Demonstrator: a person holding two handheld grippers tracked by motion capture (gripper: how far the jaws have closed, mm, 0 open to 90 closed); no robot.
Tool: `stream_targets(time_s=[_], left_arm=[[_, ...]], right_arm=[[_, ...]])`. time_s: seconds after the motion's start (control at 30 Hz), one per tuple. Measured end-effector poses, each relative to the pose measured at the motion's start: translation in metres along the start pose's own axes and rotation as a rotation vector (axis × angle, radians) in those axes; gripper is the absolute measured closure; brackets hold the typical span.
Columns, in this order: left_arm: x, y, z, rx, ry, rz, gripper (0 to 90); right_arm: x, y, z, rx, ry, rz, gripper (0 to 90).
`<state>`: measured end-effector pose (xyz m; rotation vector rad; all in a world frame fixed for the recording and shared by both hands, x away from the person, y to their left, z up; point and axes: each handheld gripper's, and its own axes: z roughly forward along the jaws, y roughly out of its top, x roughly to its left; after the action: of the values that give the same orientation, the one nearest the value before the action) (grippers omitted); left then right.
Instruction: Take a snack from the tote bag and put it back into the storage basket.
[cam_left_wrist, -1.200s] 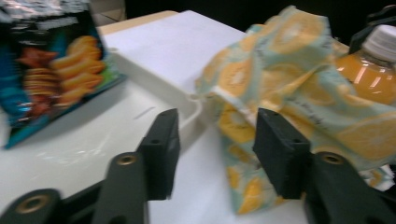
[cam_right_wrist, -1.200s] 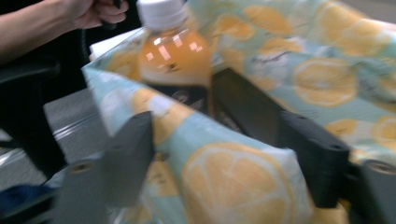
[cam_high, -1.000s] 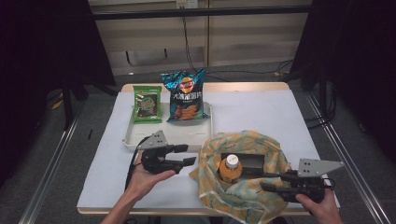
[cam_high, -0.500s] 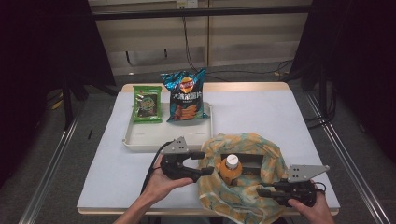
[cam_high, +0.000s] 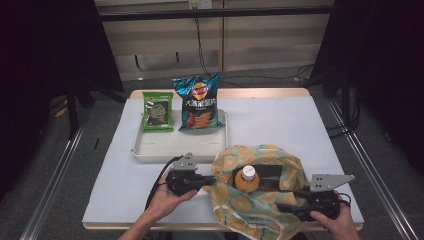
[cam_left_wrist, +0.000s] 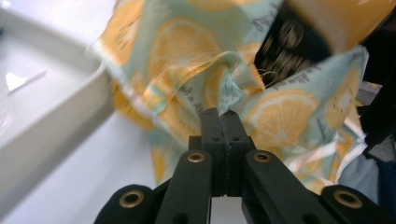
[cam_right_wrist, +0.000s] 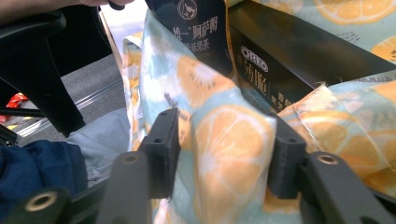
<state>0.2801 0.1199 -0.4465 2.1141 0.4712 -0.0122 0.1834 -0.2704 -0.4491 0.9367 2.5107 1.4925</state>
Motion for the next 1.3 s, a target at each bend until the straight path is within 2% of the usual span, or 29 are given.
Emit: stream_targets(time_s=[0.03, 0.2, 0.23, 0.33, 0.47, 0.6, 0.63, 0.7, 0.73, 0.8, 0.83, 1.0, 1.03, 1.1, 1.17, 1.2, 1.23, 1.3], left_arm=[[0.001, -0.005, -0.003, 0.017, 0.021, -0.007, 90.0], [0.004, -0.012, -0.007, 0.027, 0.034, -0.022, 90.0], [0.005, -0.014, -0.007, 0.043, 0.052, -0.018, 90.0], [0.008, -0.016, -0.006, 0.041, 0.049, -0.020, 90.0], [0.008, -0.018, -0.006, 0.001, 0.012, -0.028, 89.8], [0.004, -0.016, -0.009, -0.033, -0.003, -0.024, 75.0], [0.001, -0.014, -0.011, -0.059, -0.016, -0.028, 72.5], [-0.002, -0.013, -0.012, -0.076, -0.012, -0.025, 70.3], [-0.005, -0.011, -0.014, -0.085, -0.009, -0.018, 62.5], [-0.009, -0.008, -0.016, -0.112, -0.007, -0.018, 61.9], [-0.014, -0.005, -0.020, -0.150, -0.005, -0.020, 56.2], [-0.024, 0.000, -0.025, -0.196, 0.008, -0.015, 51.0], [-0.028, 0.002, -0.028, -0.223, 0.001, -0.016, 50.7], [-0.034, 0.004, -0.030, -0.258, 0.017, -0.020, 49.5], [-0.036, 0.005, -0.030, -0.272, 0.024, -0.019, 48.5], [-0.039, 0.005, -0.030, -0.283, 0.041, -0.031, 46.8], [-0.041, 0.005, -0.029, -0.290, 0.040, -0.035, 46.0], [-0.044, 0.005, -0.028, -0.291, 0.042, -0.023, 45.3]], right_arm=[[0.000, 0.000, 0.000, -0.002, -0.006, 0.001, 49.0], [-0.001, -0.001, -0.003, -0.007, -0.023, 0.005, 46.5], [-0.002, -0.002, -0.005, -0.010, -0.030, 0.005, 44.9], [-0.003, -0.002, -0.008, -0.018, -0.038, 0.008, 43.3], [-0.003, 0.000, -0.011, -0.040, -0.037, 0.015, 39.3], [-0.002, 0.003, -0.015, -0.073, -0.041, 0.010, 35.6], [-0.001, 0.004, -0.017, -0.083, -0.043, 0.007, 35.2], [-0.001, 0.004, -0.017, -0.088, -0.045, 0.004, 35.0], [0.001, 0.005, -0.021, -0.101, -0.051, 0.000, 34.7], [0.001, 0.005, -0.022, -0.106, -0.050, 0.000, 34.4], [0.001, 0.004, -0.025, -0.117, -0.055, 0.003, 33.9], [0.000, 0.003, -0.028, -0.136, -0.066, 0.010, 33.1], [0.000, 0.003, -0.029, -0.138, -0.068, 0.011, 33.0], [0.000, 0.003, -0.029, -0.140, -0.077, 0.011, 32.6], [-0.001, 0.004, -0.029, -0.141, -0.077, 0.011, 32.6], [-0.002, 0.004, -0.028, -0.141, -0.075, 0.015, 32.6], [-0.002, 0.005, -0.027, -0.142, -0.075, 0.013, 32.6], [-0.002, 0.005, -0.026, -0.140, -0.075, 0.016, 32.6]])
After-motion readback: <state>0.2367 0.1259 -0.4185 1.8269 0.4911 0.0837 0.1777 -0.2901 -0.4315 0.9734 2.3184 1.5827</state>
